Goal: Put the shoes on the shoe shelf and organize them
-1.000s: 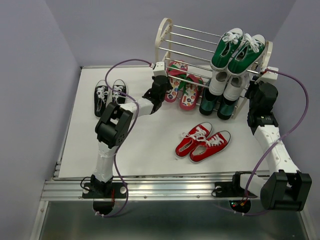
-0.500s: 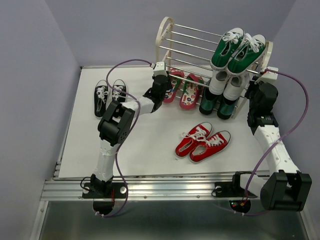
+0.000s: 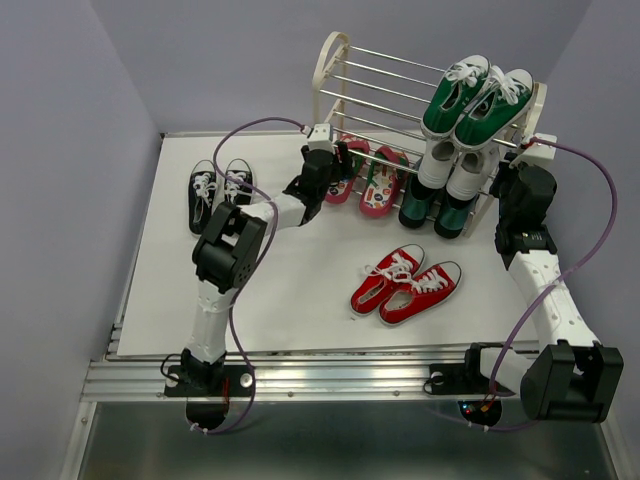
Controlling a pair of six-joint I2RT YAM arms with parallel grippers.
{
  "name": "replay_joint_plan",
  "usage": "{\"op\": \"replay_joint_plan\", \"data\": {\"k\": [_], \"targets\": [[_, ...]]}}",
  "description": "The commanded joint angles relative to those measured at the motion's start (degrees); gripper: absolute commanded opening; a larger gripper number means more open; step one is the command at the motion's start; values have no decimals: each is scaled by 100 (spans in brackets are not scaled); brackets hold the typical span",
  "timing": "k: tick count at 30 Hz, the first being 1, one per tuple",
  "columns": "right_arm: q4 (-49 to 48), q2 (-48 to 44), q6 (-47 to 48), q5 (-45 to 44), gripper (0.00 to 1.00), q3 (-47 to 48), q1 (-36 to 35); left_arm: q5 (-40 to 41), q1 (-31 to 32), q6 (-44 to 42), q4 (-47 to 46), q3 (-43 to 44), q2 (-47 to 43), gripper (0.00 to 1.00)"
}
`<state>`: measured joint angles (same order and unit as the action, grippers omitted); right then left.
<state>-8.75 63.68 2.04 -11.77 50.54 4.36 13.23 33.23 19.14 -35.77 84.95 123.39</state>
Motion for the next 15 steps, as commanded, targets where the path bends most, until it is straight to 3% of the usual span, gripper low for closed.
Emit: {"op": "replay_joint_plan", "data": {"k": [1, 10, 15], "targets": [[49, -128, 139, 105, 2, 114, 56, -322, -1, -33, -361, -503, -1071, 79], [32, 4, 446, 306, 1, 184, 56, -181, -27, -331, -273, -1989, -2749, 82], [40, 30, 578, 685, 1, 193, 56, -137, -247, -595, -132, -2000, -3304, 88]]}}
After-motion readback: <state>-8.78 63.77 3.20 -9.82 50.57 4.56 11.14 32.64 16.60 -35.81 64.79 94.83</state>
